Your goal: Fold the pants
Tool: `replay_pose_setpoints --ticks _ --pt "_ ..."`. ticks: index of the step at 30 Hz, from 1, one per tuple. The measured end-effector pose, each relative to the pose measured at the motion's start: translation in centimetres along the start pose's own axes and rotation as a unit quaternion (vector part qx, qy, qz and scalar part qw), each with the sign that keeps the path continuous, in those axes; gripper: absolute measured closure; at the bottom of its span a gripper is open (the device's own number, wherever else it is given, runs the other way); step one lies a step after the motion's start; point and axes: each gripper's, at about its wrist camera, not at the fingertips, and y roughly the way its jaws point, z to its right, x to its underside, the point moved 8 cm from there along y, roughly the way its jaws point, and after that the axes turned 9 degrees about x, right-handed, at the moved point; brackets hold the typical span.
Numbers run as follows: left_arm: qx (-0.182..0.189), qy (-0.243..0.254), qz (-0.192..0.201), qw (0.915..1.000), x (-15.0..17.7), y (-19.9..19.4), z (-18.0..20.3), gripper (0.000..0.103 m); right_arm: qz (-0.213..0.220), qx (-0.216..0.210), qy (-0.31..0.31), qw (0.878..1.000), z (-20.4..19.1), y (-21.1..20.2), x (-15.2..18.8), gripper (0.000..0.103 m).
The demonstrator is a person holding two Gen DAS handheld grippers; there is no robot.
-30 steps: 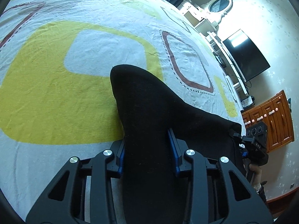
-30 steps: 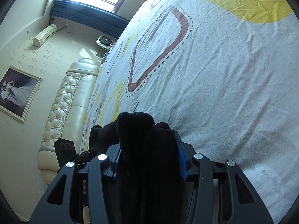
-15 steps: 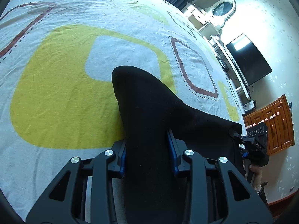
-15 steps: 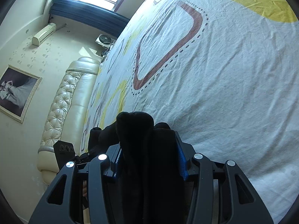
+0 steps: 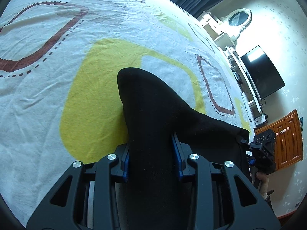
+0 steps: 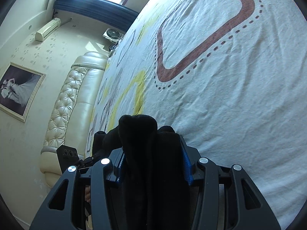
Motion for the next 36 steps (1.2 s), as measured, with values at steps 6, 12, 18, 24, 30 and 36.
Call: replay_pose_setpoints --ticks 6,12,18,24,30,36 --pt "-0.001 -0.021 0.009 0.9997 -1.4 -1.1 -2.4 0.069 -0.003 -0.002 -0.004 1.0 -1.7 1.8 -0.3 0.056" --pt "-0.014 -0.017 0.011 0.9997 -3.2 -1.7 -4.0 0.069 -0.006 -0.007 -0.009 1.0 -3.2 3.7 -1.0 0.056" --pt "-0.027 -0.012 0.016 0.9994 -5.5 -2.1 -5.4 0.069 -0.006 -0.011 -0.013 1.0 -4.5 5.6 -2.2 0.056" --pt "-0.029 -0.013 0.016 0.9993 -7.6 -2.0 -6.6 0.069 -0.005 -0.015 -0.012 1.0 -5.5 7.1 -2.9 0.056" --pt "-0.024 -0.013 0.014 0.9995 -8.6 -1.7 -7.3 0.069 -0.004 -0.019 -0.011 1.0 -5.8 7.5 -3.2 0.056" --pt "-0.021 -0.013 0.011 0.9996 -8.7 -1.6 -7.4 0.069 0.0 -0.021 -0.008 1.0 -5.7 7.1 -2.8 0.056"
